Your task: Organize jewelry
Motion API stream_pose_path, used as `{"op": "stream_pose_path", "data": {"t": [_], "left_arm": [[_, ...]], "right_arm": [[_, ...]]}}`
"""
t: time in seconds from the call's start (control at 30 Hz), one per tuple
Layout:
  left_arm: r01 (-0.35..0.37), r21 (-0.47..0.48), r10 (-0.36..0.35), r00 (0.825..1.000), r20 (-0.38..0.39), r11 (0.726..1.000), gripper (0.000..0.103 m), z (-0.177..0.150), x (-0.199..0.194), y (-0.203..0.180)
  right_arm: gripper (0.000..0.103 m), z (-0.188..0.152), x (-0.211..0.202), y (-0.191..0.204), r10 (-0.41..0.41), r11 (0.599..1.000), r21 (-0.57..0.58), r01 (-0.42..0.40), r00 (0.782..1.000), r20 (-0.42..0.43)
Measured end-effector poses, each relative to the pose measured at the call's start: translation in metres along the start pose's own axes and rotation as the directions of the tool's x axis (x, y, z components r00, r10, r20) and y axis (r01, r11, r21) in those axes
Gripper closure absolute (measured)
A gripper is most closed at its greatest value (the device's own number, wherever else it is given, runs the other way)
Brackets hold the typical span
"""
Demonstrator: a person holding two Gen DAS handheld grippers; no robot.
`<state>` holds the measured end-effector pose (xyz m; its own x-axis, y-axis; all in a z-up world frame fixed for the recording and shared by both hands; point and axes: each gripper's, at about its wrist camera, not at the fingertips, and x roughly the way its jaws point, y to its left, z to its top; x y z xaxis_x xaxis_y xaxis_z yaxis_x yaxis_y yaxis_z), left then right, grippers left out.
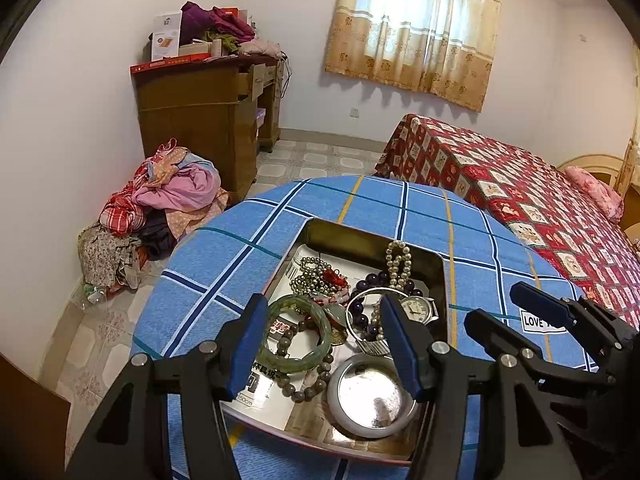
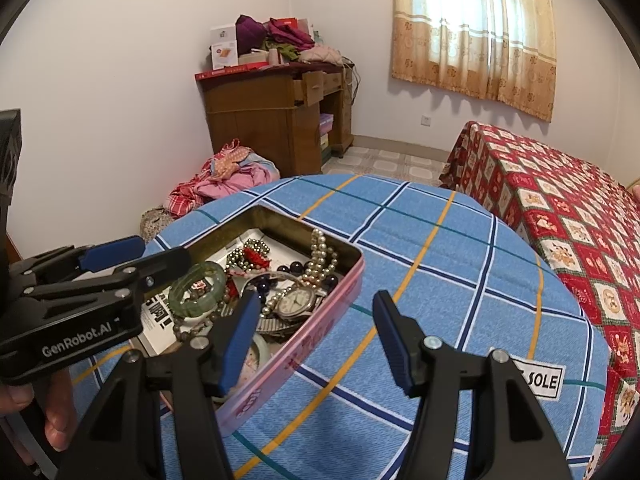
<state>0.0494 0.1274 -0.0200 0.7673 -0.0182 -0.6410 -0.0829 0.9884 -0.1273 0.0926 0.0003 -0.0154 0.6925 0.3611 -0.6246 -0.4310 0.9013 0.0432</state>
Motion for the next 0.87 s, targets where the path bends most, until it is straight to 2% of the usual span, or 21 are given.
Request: {"op": "stream_pose_path", "data": {"t": [0.4, 0.63, 0.87], "left_arm": [[0.013, 0.004, -0.013, 1.0, 0.0, 1.0, 0.044, -0.0007, 0.0026, 0.0005], [-0.01, 0.009, 0.01, 1.0, 0.015, 1.0, 0.032, -0.0004, 0.003, 0.0043], [-0.023, 0.026, 0.022, 0.999, 0.039, 0.999, 0.031, -0.0012, 0.0021, 0.0009]], "right_arm": [[0.041, -0.0002, 0.0, 0.0, -0.001, 1.0, -0.003, 0.001, 1.0, 0.001], [0.041, -0.0005, 0.0001, 0.0002, -0.001, 1.0, -0.001, 0.001, 1.0, -0.001], [0.041, -0.0009, -0.0001, -0.0005, -0.001, 1.0, 0.0, 0.001, 1.0, -0.001]]}}
